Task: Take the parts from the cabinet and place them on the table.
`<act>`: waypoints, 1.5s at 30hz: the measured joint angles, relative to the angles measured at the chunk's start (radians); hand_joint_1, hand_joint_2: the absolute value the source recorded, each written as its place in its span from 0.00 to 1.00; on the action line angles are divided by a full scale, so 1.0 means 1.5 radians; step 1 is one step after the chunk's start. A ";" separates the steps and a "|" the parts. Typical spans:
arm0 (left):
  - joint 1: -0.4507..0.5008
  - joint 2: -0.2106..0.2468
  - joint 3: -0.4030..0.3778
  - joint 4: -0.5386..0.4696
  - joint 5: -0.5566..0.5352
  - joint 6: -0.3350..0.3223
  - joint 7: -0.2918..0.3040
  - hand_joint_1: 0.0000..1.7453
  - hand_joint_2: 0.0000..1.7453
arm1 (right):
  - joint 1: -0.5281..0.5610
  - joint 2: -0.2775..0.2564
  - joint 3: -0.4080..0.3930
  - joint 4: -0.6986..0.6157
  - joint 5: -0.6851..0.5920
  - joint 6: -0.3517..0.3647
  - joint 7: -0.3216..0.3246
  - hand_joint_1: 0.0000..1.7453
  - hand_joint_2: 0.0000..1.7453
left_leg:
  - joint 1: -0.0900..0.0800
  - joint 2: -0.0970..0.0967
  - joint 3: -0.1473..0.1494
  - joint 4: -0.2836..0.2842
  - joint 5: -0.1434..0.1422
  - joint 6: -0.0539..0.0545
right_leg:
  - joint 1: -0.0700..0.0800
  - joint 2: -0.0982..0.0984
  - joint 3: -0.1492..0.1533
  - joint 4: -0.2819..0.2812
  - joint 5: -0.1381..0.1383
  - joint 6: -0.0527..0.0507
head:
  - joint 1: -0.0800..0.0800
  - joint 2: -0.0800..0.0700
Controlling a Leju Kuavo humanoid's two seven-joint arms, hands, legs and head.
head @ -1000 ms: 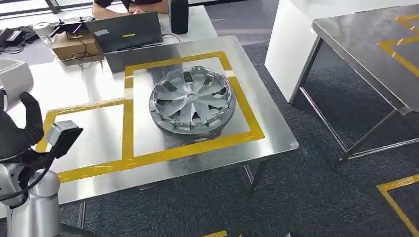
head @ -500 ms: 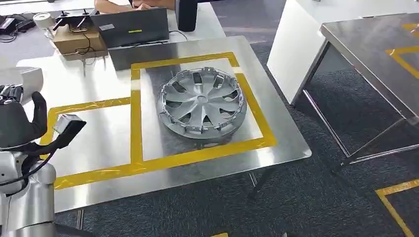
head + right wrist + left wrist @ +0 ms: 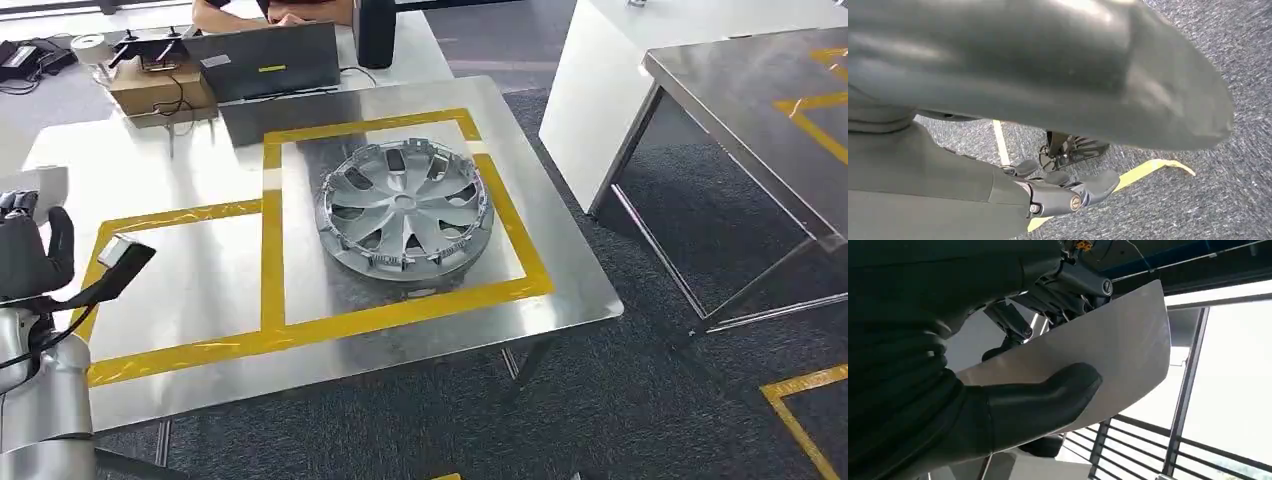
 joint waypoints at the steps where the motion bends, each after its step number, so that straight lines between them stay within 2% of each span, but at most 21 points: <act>1: 0.000 0.000 0.000 0.002 -0.004 0.000 0.002 0.00 1.00 | 0.000 0.000 0.000 0.000 0.000 0.000 0.000 0.00 0.00 | 0.000 0.000 0.000 0.000 0.000 0.000 | 0.000 0.000 0.000 0.000 0.000 0.000 | 0.000 0.000; 11: -0.003 -0.014 0.000 0.003 -0.007 0.000 0.007 0.00 1.00 | -0.002 0.000 0.000 0.000 -0.004 0.000 -0.005 0.00 0.00 | 0.000 0.000 0.002 -0.001 0.000 0.000 | 0.000 0.000 0.001 0.000 0.000 0.000 | 0.000 0.000; 12: -0.003 -0.015 0.000 0.003 -0.007 0.000 0.007 0.00 0.00 | -0.002 0.000 0.000 0.000 -0.004 0.000 -0.005 0.00 0.00 | 0.000 0.000 0.002 -0.001 0.000 0.000 | 0.000 0.000 0.001 0.000 0.000 0.000 | 0.000 0.000; 17: -0.003 -0.018 0.000 0.002 -0.002 0.000 0.006 0.00 0.00 | -0.002 0.000 0.000 0.000 -0.005 0.000 -0.005 0.00 0.00 | 0.000 0.000 0.002 -0.001 0.000 0.000 | 0.000 0.000 0.002 0.000 0.000 0.000 | 0.000 0.000; 22: 0.000 -0.020 0.001 -0.008 0.026 0.000 -0.023 0.00 0.00 | -0.001 0.000 0.000 0.000 -0.004 0.006 -0.003 0.00 0.00 | 0.000 0.000 0.002 -0.001 0.000 0.000 | 0.000 0.000 0.002 0.000 0.000 0.000 | 0.000 0.000; 24: 0.005 -0.021 0.005 -0.015 0.047 0.000 -0.050 0.00 0.00 | -0.001 0.001 0.000 0.000 -0.004 0.008 -0.001 0.00 0.00 | 0.000 0.000 0.003 -0.001 0.000 0.000 | 0.000 0.000 0.003 0.000 0.000 0.000 | 0.000 0.000; 28: 0.022 -0.032 0.018 -0.029 0.104 0.000 -0.135 0.00 0.00 | -0.002 0.002 0.000 0.000 -0.004 0.010 -0.003 0.00 0.00 | -0.001 0.000 0.003 0.000 -0.001 0.000 | 0.000 0.000 0.003 -0.001 0.000 0.000 | 0.000 0.000; 31: 0.036 -0.043 0.023 -0.040 0.122 0.000 -0.164 0.00 0.00 | -0.004 0.003 0.000 0.000 -0.004 0.010 -0.003 0.00 0.00 | -0.004 0.000 0.003 0.000 -0.002 0.001 | -0.002 -0.001 0.003 -0.001 -0.001 0.003 | 0.000 0.000; 36: 0.056 -0.059 0.023 -0.070 0.119 0.000 -0.169 0.00 0.00 | -0.007 0.004 0.000 0.000 -0.002 0.010 -0.001 0.00 0.00 | -0.009 -0.001 0.003 0.001 -0.005 0.007 | -0.007 -0.001 0.004 -0.004 -0.002 0.010 | 0.000 0.000; 37: 0.057 -0.061 0.023 -0.076 0.118 0.000 -0.169 0.00 0.00 | -0.007 0.004 0.000 0.000 -0.002 0.010 -0.001 0.00 0.00 | -0.004 -0.001 0.004 -0.004 0.000 0.011 | -0.005 0.000 0.005 -0.002 0.000 0.013 | 0.000 0.000; 38: 0.058 -0.065 0.023 -0.081 0.119 0.000 -0.165 0.00 0.00 | -0.008 0.003 0.000 0.000 -0.002 0.010 0.000 0.00 0.00 | 0.001 0.002 0.008 -0.010 0.003 0.014 | -0.006 0.000 0.005 0.005 -0.010 0.014 | -0.001 0.000; 40: 0.059 -0.068 0.023 -0.087 0.122 0.000 -0.161 0.00 0.00 | -0.008 0.004 0.000 0.000 0.000 0.010 0.003 0.00 0.00 | 0.002 0.002 0.008 -0.012 0.005 0.016 | -0.005 0.000 -0.021 0.059 -0.045 0.018 | 0.005 0.000; 41: 0.067 -0.068 0.023 -0.093 0.129 0.000 -0.159 0.00 0.00 | -0.008 0.004 0.000 0.000 0.006 0.010 0.008 0.00 0.00 | 0.002 0.003 0.007 -0.012 0.005 0.016 | -0.008 0.000 -0.058 0.135 -0.080 0.020 | 0.006 0.000; 42: 0.075 -0.068 0.023 -0.099 0.135 0.000 -0.158 0.00 0.00 | -0.008 0.004 0.000 0.000 0.009 0.008 0.012 0.00 0.00 | 0.002 0.005 0.007 -0.011 0.004 0.016 | -0.009 -0.001 -0.082 0.181 -0.096 0.022 | 0.005 0.000; 43: 0.085 -0.068 0.023 -0.104 0.140 0.000 -0.158 0.00 0.00 | -0.006 0.004 0.000 0.000 0.011 0.006 0.014 0.00 0.00 | 0.002 0.006 0.006 -0.010 0.004 0.016 | -0.011 -0.001 -0.101 0.213 -0.097 0.024 | 0.006 0.000; 44: 0.092 -0.068 0.023 -0.109 0.144 0.000 -0.159 0.00 0.00 | -0.005 0.004 0.000 0.000 0.014 0.006 0.015 0.00 0.00 | 0.003 0.006 0.005 -0.009 0.005 0.015 | -0.013 -0.001 -0.103 0.210 -0.083 0.025 | 0.006 0.000; 45: 0.097 -0.068 0.023 -0.114 0.147 0.000 -0.160 0.00 0.00 | -0.005 0.004 0.000 0.000 0.014 0.006 0.015 0.00 0.00 | 0.004 0.006 0.004 -0.007 0.004 0.014 | -0.015 -0.001 -0.091 0.180 -0.057 0.026 | 0.006 0.000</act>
